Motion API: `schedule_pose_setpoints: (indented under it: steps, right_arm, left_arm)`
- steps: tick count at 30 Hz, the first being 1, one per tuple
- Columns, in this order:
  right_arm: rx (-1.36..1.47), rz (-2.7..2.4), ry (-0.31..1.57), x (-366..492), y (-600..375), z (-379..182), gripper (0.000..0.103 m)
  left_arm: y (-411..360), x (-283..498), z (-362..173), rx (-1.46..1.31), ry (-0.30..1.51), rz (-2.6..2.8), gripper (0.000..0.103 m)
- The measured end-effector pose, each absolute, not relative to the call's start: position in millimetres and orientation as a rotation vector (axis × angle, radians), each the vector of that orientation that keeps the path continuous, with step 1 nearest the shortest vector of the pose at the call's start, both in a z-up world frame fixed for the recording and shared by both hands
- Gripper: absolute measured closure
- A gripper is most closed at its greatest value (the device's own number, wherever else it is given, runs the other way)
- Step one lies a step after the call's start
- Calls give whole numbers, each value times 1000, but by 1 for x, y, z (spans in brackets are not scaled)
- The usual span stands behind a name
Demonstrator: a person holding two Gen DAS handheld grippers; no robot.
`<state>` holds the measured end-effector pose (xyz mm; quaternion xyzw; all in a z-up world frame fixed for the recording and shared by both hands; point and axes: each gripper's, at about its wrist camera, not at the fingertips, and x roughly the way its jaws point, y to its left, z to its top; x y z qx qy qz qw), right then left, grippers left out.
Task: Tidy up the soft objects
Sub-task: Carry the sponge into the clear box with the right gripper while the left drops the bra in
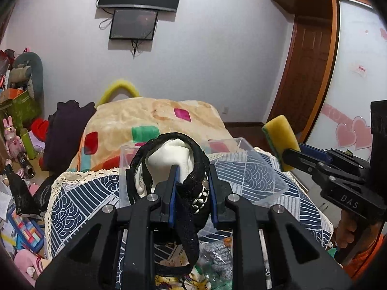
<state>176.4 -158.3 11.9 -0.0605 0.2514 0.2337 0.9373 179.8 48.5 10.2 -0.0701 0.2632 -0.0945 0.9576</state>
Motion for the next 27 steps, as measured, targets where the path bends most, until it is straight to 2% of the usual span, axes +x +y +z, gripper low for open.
schedule_pose_setpoints:
  steps: [22, 27]
  right_arm:
    - [-257, 480, 764, 231, -131, -38, 74]
    - [-254, 508, 787, 232, -132, -41, 74]
  left_arm:
    - [43, 249, -50, -125, 739, -216, 81]
    - [39, 244, -51, -112, 741, -221, 74]
